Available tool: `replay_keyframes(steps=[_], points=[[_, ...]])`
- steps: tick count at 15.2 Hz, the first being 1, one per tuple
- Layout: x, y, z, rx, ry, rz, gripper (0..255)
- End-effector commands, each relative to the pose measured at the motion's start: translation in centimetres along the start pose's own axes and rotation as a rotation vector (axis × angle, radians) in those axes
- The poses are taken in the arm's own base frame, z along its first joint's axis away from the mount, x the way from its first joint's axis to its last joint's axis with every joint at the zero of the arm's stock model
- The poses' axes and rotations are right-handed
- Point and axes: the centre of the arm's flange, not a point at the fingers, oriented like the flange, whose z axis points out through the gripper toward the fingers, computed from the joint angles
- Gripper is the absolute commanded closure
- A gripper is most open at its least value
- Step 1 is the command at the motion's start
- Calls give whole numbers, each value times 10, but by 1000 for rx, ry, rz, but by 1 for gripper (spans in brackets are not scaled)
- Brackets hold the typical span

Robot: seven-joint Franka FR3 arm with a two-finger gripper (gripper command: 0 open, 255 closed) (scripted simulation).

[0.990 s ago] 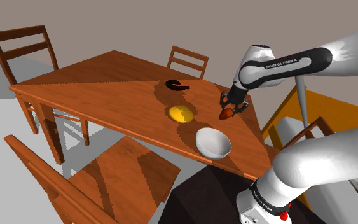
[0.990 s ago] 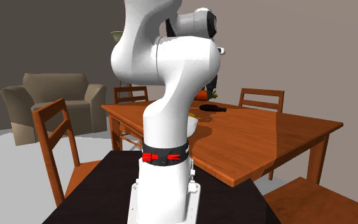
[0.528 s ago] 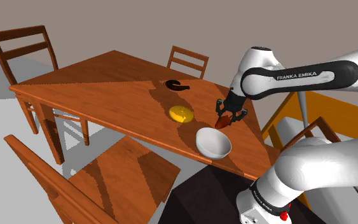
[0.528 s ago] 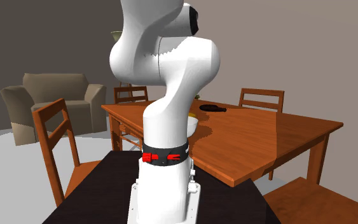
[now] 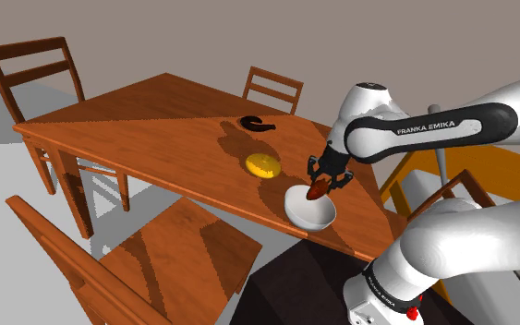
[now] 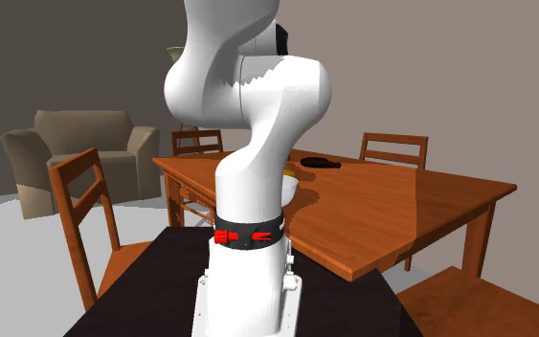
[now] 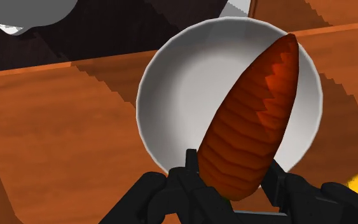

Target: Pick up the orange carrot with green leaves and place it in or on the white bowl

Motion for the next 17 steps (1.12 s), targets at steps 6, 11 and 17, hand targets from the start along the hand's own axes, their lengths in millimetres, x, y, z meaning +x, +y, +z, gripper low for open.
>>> replay_keyframes(steps=[6,11,17], points=[[-3,-1,37,1,0,0,255],[-4,-2,43,1,0,0,255],[-4,-2,43,1,0,0,0]])
